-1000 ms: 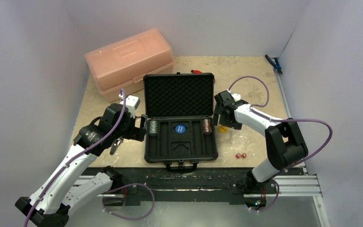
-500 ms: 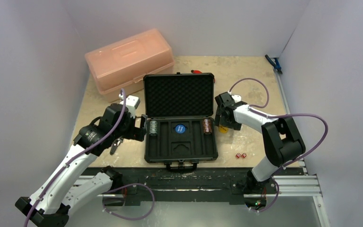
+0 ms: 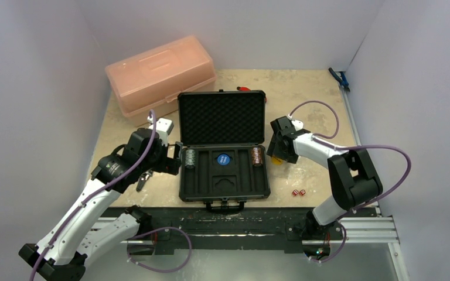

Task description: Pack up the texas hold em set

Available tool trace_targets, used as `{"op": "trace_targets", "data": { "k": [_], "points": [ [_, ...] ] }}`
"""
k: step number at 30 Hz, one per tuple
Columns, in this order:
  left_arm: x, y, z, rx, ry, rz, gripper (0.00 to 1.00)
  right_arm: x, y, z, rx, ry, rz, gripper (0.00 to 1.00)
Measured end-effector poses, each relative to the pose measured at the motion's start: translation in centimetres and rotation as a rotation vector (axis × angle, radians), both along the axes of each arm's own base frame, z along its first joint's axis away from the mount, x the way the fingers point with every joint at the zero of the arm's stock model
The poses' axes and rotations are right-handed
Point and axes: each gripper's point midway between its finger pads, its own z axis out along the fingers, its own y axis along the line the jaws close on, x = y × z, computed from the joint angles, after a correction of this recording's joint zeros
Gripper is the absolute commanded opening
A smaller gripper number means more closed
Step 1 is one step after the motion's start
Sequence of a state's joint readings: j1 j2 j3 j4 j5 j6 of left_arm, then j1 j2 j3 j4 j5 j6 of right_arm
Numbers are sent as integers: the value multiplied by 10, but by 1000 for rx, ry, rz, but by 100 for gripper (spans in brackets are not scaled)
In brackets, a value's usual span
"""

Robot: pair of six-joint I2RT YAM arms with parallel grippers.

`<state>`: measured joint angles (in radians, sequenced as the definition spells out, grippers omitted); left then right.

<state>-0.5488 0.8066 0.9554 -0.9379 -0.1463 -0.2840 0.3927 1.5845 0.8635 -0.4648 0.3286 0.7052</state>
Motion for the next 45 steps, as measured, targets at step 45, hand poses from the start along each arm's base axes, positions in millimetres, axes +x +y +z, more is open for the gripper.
{"op": "trace_targets", "data": {
  "k": [45],
  "points": [
    [-1,1,2,-6,-9,0,95,-24,-13,-2,48,45,-38,61]
  ]
}}
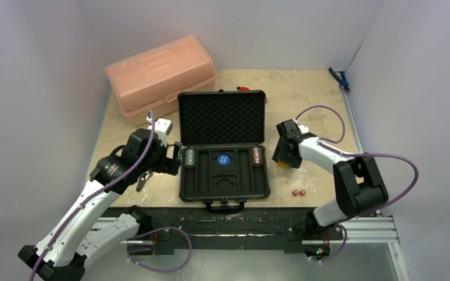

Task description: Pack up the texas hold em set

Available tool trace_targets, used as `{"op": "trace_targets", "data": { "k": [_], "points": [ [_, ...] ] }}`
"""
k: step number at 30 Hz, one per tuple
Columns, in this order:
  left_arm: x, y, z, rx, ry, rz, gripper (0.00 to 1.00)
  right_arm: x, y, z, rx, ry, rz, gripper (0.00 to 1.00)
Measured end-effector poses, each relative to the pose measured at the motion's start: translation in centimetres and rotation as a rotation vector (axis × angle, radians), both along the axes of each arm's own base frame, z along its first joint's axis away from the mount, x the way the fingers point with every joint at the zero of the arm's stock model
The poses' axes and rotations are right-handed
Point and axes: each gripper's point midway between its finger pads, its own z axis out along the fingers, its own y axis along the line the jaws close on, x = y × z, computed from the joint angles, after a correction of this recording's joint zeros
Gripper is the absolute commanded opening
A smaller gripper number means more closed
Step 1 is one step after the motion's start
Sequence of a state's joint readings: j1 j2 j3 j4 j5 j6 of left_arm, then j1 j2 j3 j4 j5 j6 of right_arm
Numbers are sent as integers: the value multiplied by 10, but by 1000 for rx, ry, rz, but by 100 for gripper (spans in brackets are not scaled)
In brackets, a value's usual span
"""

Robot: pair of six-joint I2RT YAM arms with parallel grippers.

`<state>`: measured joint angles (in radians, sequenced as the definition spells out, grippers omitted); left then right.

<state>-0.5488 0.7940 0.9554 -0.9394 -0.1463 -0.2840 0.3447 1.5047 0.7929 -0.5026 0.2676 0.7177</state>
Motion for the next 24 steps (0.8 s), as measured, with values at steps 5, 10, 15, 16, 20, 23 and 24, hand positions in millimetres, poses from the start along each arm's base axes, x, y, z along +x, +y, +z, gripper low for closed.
{"op": "trace_targets", "data": {
  "k": [5,10,15,16,20,23,24],
  "points": [
    [0,0,0,1,1,0,96,0,0,0,0,0,4,56],
    [0,0,0,1,1,0,95,2,1,-1,1,5,9,50],
    [0,0,0,1,1,0,95,2,2,-1,3,8,14,44],
    [0,0,0,1,1,0,95,1,2,-1,3,9,14,42],
    [0,0,0,1,1,0,96,1,2,0,6,11,15,31],
    [0,0,0,1,1,0,95,1,3,0,8,12,15,21],
    [0,0,0,1,1,0,96,1,3,0,8,12,15,18]
  ]
}}
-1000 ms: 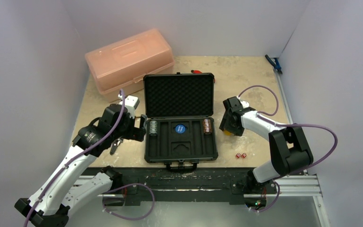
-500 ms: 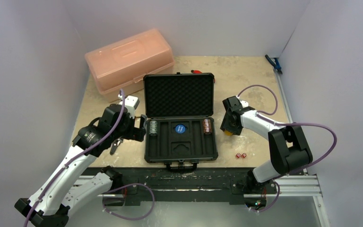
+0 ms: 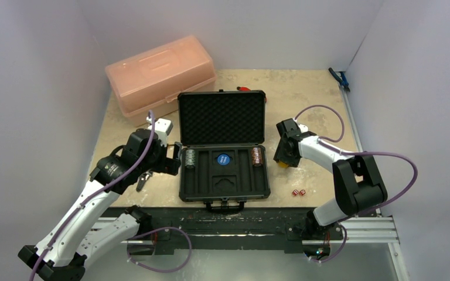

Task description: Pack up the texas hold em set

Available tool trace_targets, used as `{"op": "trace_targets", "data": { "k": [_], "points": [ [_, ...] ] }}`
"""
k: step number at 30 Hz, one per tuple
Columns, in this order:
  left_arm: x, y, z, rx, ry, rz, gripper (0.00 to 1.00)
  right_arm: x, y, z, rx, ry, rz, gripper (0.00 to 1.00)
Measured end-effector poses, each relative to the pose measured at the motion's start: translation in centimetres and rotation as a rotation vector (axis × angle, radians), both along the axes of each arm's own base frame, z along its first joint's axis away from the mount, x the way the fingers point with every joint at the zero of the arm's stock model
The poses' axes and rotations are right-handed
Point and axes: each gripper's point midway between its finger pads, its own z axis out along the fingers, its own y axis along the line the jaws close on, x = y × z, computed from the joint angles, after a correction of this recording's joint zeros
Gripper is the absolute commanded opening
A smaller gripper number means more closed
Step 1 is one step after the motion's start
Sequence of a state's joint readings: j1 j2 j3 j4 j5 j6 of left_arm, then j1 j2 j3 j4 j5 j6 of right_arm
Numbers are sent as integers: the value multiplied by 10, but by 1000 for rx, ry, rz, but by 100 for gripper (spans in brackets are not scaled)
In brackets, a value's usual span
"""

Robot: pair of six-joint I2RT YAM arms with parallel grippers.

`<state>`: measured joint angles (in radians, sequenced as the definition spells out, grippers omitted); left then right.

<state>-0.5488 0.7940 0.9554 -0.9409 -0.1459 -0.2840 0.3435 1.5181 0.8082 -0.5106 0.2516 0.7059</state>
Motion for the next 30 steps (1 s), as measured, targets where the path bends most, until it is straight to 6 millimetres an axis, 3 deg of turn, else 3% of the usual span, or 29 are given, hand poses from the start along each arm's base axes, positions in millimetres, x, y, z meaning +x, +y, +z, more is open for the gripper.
{"op": "trace_targets", "data": {
  "k": [7,16,30],
  "points": [
    [0,0,0,0,0,0,95,-1,0,2,-3,10,1,0],
    [0,0,0,0,0,0,95,-8,-5,13,-23,32,0,0],
    [0,0,0,0,0,0,96,3,-3,67,0,-86,24,0]
  ]
}}
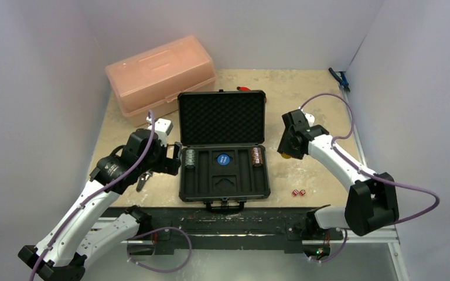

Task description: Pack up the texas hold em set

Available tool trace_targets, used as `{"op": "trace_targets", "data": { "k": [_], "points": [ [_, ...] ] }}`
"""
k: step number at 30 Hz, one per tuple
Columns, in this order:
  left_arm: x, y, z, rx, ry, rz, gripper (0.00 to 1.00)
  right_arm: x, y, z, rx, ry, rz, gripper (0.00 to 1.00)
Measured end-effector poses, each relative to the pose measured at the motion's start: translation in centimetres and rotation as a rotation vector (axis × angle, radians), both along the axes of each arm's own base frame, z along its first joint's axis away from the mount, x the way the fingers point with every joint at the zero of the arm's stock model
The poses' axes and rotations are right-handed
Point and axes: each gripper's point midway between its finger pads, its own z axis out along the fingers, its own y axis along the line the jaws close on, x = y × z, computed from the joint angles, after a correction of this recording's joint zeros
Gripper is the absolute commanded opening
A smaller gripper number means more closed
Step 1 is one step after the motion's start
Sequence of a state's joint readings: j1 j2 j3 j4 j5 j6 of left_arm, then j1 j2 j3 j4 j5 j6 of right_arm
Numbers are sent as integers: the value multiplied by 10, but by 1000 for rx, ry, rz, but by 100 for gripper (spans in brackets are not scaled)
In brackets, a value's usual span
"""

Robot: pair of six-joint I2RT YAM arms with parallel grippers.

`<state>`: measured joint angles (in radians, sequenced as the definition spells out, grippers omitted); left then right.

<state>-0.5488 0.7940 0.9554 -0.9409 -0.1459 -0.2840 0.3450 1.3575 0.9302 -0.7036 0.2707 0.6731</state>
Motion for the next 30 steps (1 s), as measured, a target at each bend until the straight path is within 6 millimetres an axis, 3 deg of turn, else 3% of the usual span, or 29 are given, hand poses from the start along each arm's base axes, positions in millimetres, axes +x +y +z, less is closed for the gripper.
{"op": "trace_targets", "data": {
  "k": [9,19,30],
  "points": [
    [0,0,0,0,0,0,96,2,17,38,35,-79,77,0],
    [0,0,0,0,0,0,96,-13,71,60,70,-109,252,0],
    [0,0,0,0,0,0,95,-38,127,64,110,-107,387,0]
  ]
}}
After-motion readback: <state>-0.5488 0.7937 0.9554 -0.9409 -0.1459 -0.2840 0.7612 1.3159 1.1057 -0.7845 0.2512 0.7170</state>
